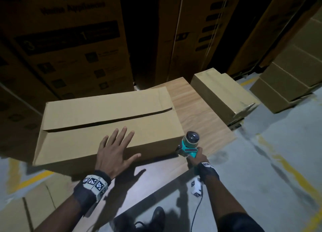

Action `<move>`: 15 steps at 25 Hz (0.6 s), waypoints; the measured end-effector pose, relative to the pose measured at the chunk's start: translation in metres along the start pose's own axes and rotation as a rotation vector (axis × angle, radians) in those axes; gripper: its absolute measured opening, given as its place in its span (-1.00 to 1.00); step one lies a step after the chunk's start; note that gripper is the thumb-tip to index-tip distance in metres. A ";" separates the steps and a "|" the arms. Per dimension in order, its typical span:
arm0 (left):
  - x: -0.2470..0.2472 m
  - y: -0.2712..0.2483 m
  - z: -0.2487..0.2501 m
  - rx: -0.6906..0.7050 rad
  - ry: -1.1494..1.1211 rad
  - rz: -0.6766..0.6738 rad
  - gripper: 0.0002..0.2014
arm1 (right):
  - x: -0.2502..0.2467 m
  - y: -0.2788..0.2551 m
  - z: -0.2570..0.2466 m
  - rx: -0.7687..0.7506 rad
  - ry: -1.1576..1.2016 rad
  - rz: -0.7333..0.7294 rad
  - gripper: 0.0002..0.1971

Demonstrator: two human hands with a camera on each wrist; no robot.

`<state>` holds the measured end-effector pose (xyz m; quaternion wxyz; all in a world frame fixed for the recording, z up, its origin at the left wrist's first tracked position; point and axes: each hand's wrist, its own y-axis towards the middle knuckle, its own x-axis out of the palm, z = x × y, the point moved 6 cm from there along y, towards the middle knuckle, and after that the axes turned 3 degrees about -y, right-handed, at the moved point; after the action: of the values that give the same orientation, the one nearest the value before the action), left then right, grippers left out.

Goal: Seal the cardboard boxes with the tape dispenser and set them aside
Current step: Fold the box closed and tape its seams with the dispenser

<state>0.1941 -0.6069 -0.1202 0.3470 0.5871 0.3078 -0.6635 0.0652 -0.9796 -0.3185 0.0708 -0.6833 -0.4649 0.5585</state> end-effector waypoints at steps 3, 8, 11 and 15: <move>-0.002 -0.003 0.010 0.037 0.002 0.005 -0.08 | -0.001 -0.002 0.001 -0.042 0.038 -0.007 -0.43; 0.005 -0.006 0.038 0.082 0.002 0.038 -0.14 | -0.022 -0.004 0.016 -0.026 -0.011 0.147 -0.45; 0.005 0.000 0.036 0.053 -0.021 0.090 -0.33 | -0.042 0.022 0.070 0.051 0.024 0.202 -0.40; 0.004 0.003 0.030 0.053 -0.016 0.159 -0.36 | -0.107 -0.031 0.098 0.148 0.212 0.263 -0.39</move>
<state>0.1789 -0.6338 -0.1206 0.3854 0.6133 0.2394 -0.6465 -0.0271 -1.0801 -0.2605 0.0961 -0.7862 -0.3192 0.5203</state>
